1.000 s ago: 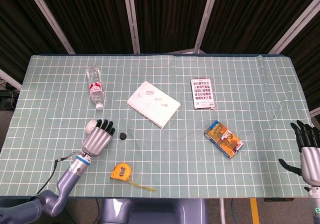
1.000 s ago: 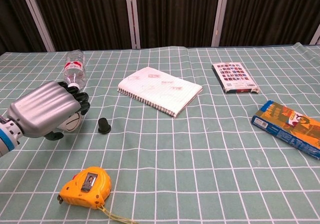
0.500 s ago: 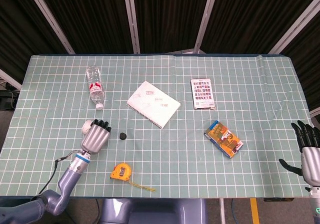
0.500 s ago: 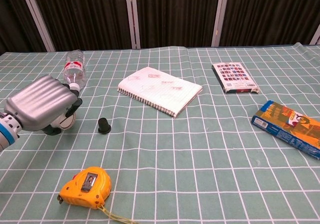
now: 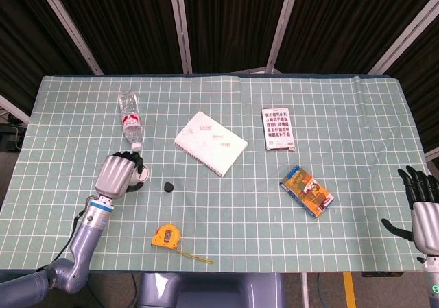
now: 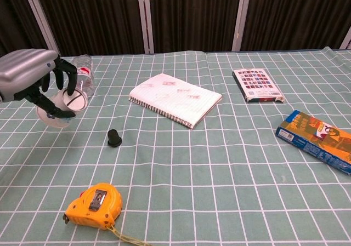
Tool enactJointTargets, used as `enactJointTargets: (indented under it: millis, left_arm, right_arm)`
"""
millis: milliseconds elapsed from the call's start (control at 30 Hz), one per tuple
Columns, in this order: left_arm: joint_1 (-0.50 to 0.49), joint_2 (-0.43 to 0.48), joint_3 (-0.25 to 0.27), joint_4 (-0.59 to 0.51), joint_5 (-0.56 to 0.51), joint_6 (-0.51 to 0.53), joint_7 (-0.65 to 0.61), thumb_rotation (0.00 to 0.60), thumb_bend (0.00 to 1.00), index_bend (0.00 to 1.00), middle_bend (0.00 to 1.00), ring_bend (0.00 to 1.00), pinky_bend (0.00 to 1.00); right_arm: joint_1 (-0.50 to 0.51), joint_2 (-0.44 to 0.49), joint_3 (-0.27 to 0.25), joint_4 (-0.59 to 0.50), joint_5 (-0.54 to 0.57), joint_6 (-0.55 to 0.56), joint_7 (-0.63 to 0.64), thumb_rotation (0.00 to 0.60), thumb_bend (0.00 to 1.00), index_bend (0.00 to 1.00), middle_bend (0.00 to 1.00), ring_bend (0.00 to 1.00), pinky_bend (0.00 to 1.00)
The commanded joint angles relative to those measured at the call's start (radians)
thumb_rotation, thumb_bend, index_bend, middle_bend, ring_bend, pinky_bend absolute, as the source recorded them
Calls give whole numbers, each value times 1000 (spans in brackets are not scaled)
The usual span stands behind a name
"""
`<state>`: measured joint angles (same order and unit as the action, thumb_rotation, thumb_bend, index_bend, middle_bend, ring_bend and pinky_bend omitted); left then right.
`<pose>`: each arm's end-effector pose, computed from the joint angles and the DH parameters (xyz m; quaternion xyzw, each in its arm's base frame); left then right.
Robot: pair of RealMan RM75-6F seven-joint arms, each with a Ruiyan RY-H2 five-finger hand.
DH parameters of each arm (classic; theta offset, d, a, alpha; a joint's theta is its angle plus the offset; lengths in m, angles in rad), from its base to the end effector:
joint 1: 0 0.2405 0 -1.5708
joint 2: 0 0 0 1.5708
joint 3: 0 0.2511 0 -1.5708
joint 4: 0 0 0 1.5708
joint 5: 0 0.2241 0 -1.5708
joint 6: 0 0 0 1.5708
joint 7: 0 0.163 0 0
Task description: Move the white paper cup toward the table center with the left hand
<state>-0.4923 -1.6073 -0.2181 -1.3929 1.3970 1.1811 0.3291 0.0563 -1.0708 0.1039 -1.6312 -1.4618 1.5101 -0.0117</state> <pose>-0.1838 0.3311 -0.0095 -0.6865 -0.3209 -0.4233 0.4966 -0.3164 -0.2033 0.1725 0.5686 -0.3684 0.3884 0.6246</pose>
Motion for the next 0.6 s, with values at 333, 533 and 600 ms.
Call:
enactJointTargets:
  millis: [333, 533, 600]
  left_arm:
    - [22, 3, -79, -100, -134, -112, -632, 600, 22, 623, 465, 466, 553]
    - [9, -32, -67, -46, -116, -116, -710, 600, 21, 623, 465, 466, 553]
    - [6, -40, -57, -27, -97, -116, -741, 600, 22, 623, 465, 466, 553]
  right_arm:
    - [2, -2, 0, 3, 4, -5, -3, 600, 0, 0, 0, 0, 0]
    - [2, -1, 2, 7, 11, -8, 0, 600, 0, 0, 0, 0, 0]
    - [3, -2, 2, 9, 12, -8, 0, 600, 0, 0, 0, 0, 0]
